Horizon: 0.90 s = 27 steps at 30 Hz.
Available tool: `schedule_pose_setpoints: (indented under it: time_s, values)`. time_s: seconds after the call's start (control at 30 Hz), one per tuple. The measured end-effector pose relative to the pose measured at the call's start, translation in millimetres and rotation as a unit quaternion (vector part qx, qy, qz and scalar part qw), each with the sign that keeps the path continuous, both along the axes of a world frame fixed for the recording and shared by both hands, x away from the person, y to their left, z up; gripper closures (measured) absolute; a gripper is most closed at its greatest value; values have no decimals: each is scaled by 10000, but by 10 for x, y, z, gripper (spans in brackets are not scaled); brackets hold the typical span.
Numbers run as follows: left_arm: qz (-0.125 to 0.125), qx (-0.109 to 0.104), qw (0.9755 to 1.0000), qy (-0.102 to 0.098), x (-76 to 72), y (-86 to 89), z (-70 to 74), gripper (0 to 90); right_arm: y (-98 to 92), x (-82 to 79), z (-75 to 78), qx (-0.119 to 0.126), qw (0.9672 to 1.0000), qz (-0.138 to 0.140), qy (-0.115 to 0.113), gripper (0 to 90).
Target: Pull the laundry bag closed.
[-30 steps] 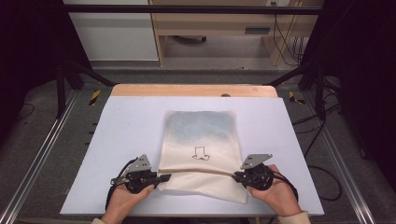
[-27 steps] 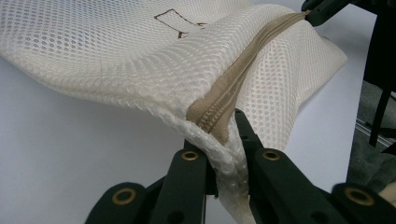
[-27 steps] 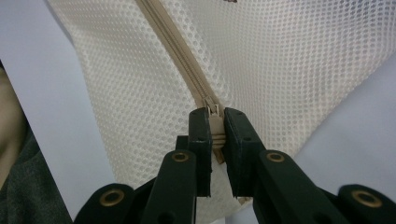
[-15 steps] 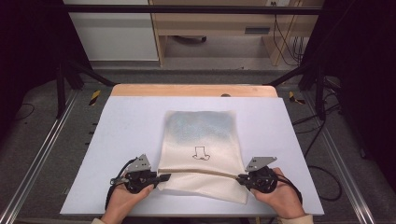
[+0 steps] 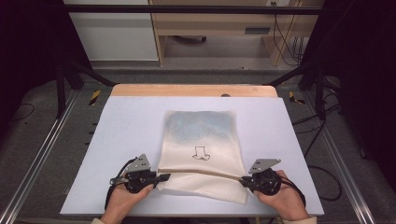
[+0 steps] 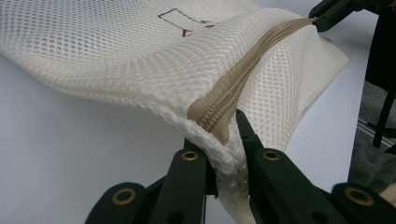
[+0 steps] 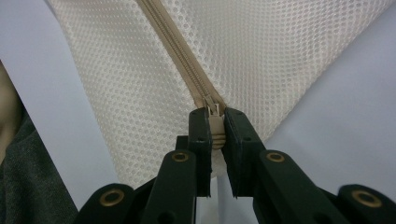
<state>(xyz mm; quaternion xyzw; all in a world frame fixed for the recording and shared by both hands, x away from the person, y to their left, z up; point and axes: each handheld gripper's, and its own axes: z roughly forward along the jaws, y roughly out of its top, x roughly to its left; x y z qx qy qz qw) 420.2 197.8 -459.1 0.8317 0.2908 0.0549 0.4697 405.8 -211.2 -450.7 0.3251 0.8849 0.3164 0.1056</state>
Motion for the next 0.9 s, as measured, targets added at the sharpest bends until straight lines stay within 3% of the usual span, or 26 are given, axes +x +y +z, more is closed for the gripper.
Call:
schedule_pose_setpoints:
  time_s: [0.77,0.9]
  values:
    - [-17,79,10000,15,7,5,-14,853,-55,-26,-14,-18,10000,-22,-8,820]
    - [27,3,10000,15,2,11,-6,791,-53,-16,-25,52,10000,-51,-34,810]
